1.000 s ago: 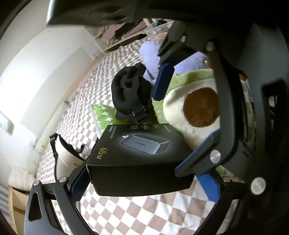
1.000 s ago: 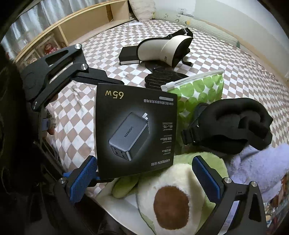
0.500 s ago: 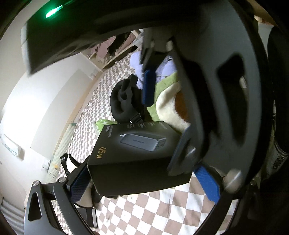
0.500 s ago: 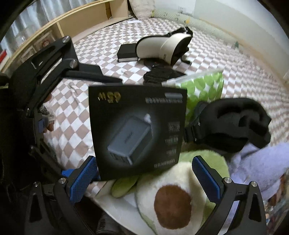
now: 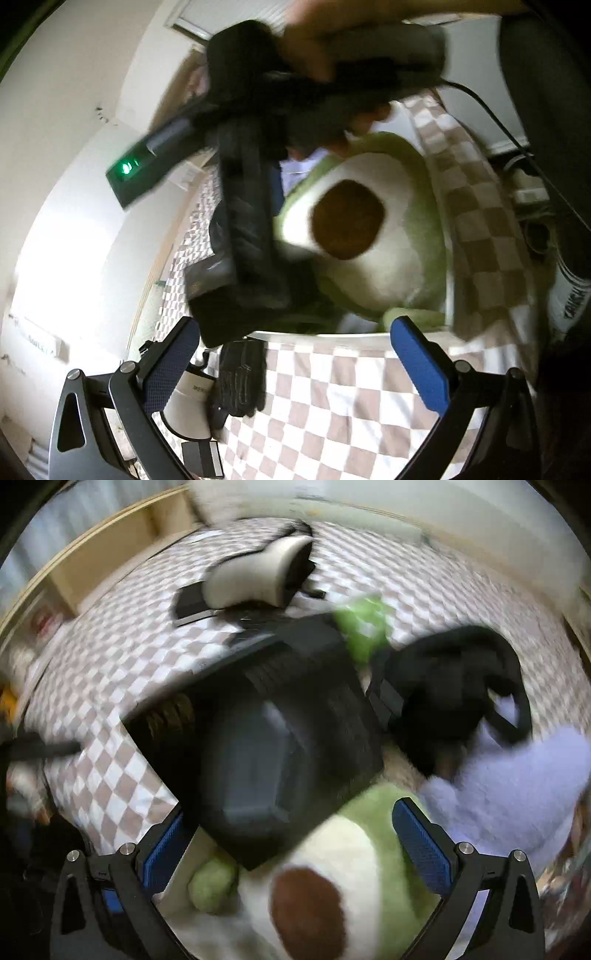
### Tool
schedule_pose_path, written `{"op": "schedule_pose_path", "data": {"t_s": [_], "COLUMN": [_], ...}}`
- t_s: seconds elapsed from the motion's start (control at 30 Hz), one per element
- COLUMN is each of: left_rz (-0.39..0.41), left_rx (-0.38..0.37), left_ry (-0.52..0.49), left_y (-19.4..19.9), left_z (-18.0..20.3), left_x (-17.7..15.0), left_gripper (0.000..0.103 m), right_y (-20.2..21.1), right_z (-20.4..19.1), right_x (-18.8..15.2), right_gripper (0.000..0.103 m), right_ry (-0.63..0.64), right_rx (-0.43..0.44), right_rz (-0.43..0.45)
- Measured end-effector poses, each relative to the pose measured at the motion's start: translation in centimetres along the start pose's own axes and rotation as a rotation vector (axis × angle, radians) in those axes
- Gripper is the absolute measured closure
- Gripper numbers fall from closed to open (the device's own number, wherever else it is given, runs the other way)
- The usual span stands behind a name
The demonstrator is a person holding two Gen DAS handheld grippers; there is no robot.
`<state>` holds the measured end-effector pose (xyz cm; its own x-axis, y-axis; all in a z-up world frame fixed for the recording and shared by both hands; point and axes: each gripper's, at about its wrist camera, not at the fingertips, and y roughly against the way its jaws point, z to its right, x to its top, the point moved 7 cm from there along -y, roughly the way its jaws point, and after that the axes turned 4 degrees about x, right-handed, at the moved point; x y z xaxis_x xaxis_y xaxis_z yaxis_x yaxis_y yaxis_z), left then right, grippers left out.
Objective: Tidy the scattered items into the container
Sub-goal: 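Lower the charger box into the white box and open the left tool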
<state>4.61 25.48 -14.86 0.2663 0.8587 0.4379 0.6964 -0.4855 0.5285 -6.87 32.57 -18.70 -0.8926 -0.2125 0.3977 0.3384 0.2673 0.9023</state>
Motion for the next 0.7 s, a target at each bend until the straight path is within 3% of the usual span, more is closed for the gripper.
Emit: {"op": "schedule_pose_path", "data": {"t_s": [0.1, 0.27, 0.47, 0.7], "left_rz": [-0.023, -0.066, -0.077, -0.13], "left_rx": [-0.011, -0.037, -0.084, -0.099], "left_ry": [-0.046, 0.026, 0.266, 0.465], "left_y": [-0.6, -0.6, -1.5, -3.4], "left_z": [1.0, -0.1, -3.8, -8.6], "left_x": [-0.5, -1.7, -2.6, -5.2], "left_gripper": [0.0, 0.0, 0.0, 0.0], "right_y": [0.7, 0.6, 2.0, 3.1], "right_z": [0.2, -0.2, -0.3, 2.6], "right_x": [0.2, -0.1, -0.3, 0.9], "right_gripper": [0.0, 0.0, 0.0, 0.0], "right_ry": [-0.009, 0.034, 0.047, -0.002], "right_rx": [0.023, 0.002, 0.018, -0.144], "right_rz": [0.018, -0.004, 0.014, 0.092]}}
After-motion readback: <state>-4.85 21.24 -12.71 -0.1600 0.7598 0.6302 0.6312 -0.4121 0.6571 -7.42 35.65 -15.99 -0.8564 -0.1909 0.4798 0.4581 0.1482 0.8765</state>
